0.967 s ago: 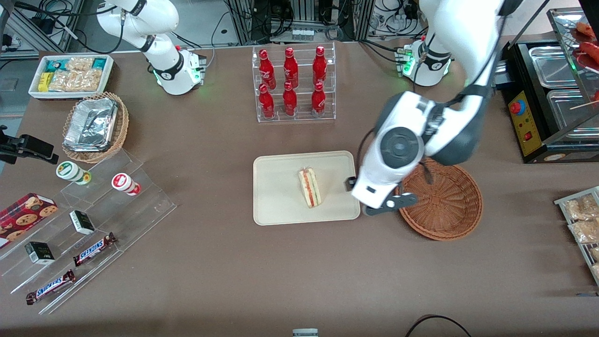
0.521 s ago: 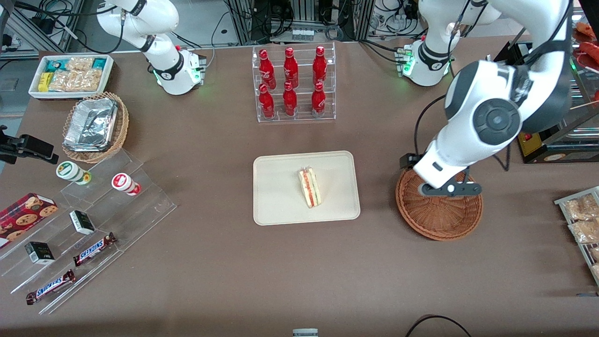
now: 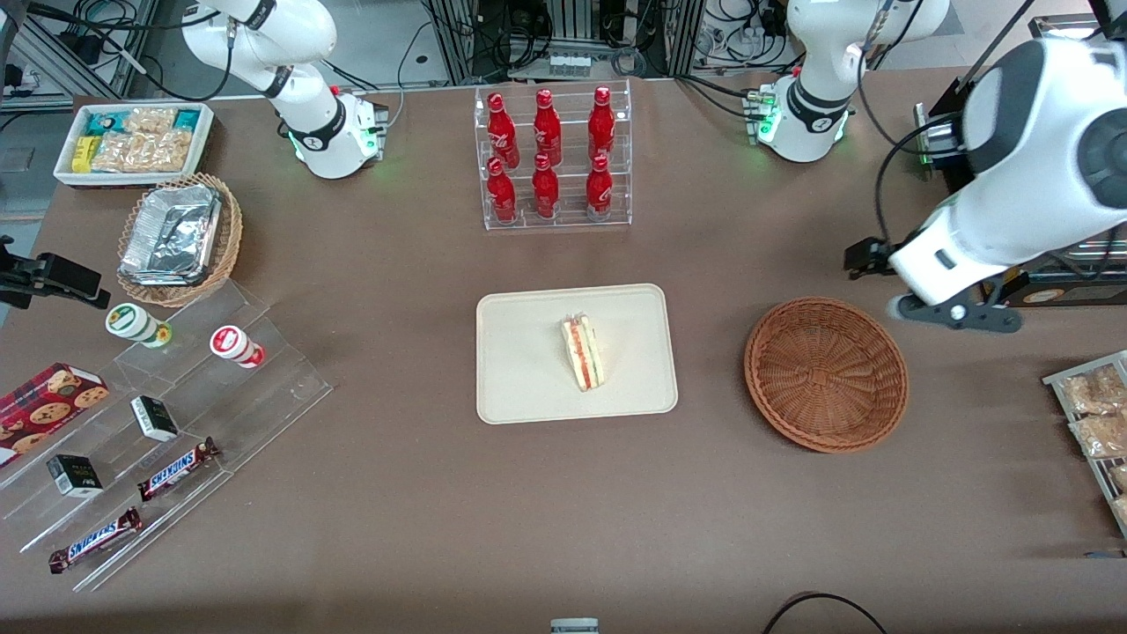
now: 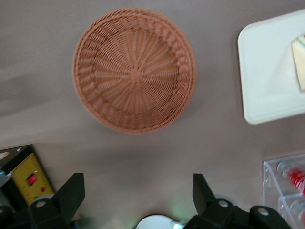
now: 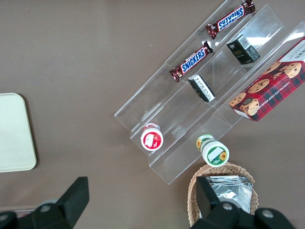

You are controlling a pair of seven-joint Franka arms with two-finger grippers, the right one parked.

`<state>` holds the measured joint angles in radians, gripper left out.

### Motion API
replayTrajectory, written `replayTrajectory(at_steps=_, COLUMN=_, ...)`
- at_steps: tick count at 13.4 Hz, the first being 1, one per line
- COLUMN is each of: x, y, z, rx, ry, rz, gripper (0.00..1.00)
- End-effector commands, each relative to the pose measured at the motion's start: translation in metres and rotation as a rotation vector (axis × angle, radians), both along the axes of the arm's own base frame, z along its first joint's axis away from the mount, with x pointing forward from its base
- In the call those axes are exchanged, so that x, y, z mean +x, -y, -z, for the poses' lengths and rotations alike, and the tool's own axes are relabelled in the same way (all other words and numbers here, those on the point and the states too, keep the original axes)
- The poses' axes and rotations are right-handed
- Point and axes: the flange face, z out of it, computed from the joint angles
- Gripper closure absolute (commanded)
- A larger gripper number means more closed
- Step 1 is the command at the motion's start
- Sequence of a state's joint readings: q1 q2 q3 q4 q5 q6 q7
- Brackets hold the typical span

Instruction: Place sandwich from basket to tray

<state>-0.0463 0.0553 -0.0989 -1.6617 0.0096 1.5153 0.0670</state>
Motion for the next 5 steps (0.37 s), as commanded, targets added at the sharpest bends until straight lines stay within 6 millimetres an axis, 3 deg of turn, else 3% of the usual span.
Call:
replayTrajectory(at_steps=1, x=-0.023, y=-0.008, z=-0.024, rx=-0.011, ry=0.011, rz=0.048, gripper=0.00)
replayTrajectory(at_steps=5, x=-0.029, y=-0.014, z=-0.034, rx=-0.011, ry=0.023, rz=0.041, gripper=0.00)
